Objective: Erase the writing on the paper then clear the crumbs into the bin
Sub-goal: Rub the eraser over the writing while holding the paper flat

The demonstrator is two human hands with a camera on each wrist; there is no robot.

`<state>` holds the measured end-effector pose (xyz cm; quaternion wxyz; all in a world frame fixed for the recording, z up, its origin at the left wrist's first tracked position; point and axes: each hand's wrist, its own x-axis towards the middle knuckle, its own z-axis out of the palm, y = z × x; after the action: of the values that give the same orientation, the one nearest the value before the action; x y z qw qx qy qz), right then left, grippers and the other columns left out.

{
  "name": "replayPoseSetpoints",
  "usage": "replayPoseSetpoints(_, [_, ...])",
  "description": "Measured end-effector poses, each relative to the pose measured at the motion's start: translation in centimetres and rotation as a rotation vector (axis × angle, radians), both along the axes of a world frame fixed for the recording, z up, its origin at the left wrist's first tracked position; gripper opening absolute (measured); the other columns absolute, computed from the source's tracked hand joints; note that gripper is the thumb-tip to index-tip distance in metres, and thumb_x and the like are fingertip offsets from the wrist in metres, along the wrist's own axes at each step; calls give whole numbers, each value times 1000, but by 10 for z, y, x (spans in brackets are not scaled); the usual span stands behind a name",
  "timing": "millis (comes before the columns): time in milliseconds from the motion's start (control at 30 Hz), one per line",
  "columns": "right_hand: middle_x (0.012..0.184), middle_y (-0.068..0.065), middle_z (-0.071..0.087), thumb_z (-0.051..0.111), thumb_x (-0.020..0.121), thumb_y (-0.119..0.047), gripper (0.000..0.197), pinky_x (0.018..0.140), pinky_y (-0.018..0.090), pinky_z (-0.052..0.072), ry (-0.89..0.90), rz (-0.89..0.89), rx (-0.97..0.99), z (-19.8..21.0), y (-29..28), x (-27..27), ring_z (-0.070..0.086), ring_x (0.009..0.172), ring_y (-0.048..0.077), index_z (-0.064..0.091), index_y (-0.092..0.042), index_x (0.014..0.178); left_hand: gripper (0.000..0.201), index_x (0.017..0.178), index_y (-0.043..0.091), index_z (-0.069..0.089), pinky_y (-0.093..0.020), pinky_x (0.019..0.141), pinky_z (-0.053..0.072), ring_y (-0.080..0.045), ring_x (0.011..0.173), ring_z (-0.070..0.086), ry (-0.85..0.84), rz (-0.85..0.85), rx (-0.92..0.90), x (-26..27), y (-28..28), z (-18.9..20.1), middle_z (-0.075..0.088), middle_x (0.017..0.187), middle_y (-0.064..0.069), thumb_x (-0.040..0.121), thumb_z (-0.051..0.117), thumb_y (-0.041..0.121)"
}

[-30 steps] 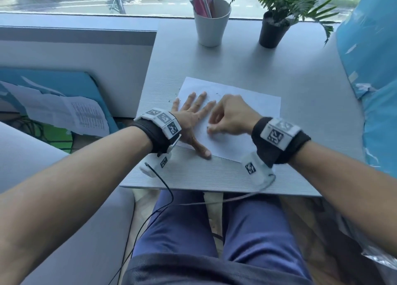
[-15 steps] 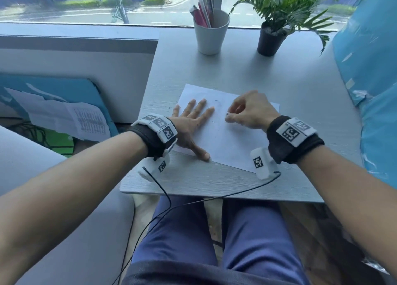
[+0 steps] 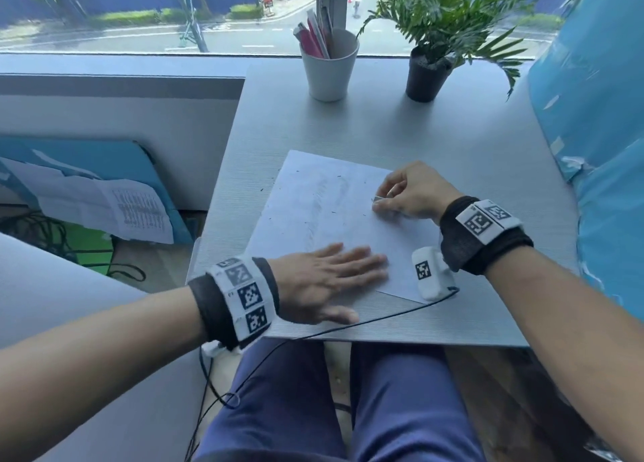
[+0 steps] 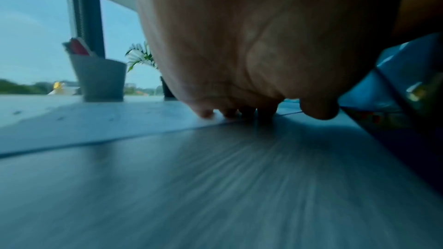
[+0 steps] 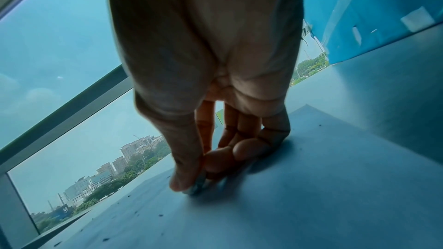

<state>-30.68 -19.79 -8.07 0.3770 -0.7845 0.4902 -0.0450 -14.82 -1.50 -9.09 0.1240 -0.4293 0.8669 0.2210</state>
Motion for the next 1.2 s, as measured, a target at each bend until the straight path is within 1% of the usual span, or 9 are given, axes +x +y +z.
replayPoseSetpoints(233, [63,-6,64,85,72,-23,13,62,23,45,9,-5,18,7,4,1,56,58,6,75,-16,76,101,156,22,-16,-41,122,-8,-20,150,-19,-210,510,-28,77,-52,6,-27,160,-2,77,5,82])
replayPoseSetpoints(400, [60,-3,64,85,71,-19,14,63,23,44,0,-16,6,11,9,1,56,55,8,74,-12,76,96,157,23,-14,-42,122,-9,-15,149,-21,-102,266,-47,42,-51,9,-25,161,1,87,23,77])
replayPoseSetpoints(500, [71,-3,61,80,74,-16,10,61,20,39,108,59,-150,18,16,7,57,75,13,75,-11,81,115,156,28,-16,-48,121,-10,-18,148,-24,-81,389,48,38,-59,3,-28,161,3,78,49,81])
replayPoseSetpoints(600, [68,-7,56,75,73,-12,5,66,24,51,151,177,-288,24,29,22,62,78,18,74,-11,79,145,155,28,-19,-49,120,-13,-16,146,-29,-35,538,71,47,-71,0,-31,160,4,54,64,90])
replayPoseSetpoints(767, [76,4,70,79,73,-19,12,76,30,56,92,142,-286,28,17,47,67,78,20,78,-12,82,151,154,26,-23,-49,119,-15,-18,146,-30,-35,558,76,46,-71,-2,-33,159,4,49,67,90])
replayPoseSetpoints(867, [69,0,68,79,73,-19,12,65,23,53,78,102,-267,24,19,48,66,66,10,78,-11,82,152,154,26,-23,-50,119,-15,-17,146,-30,-32,572,75,45,-71,-3,-34,159,4,49,68,89])
replayPoseSetpoints(967, [62,1,69,82,72,-16,8,49,15,47,60,249,-31,23,46,42,58,44,1,78,-12,78,154,153,27,-25,-53,119,-14,-17,144,-33,-32,579,90,45,-72,-5,-36,158,6,47,67,91])
replayPoseSetpoints(1133, [63,8,72,84,68,-19,10,51,14,43,16,70,-67,27,8,43,55,43,4,79,-14,75,153,154,28,-23,-54,118,-15,-17,145,-32,-26,583,91,47,-71,-3,-34,158,6,48,70,88])
replayPoseSetpoints(1200, [57,1,68,84,69,-19,10,51,13,42,20,50,-118,26,6,46,53,39,-2,78,-13,74,153,152,32,-25,-57,116,-17,-16,144,-34,-37,588,90,47,-71,-5,-35,158,9,45,67,91])
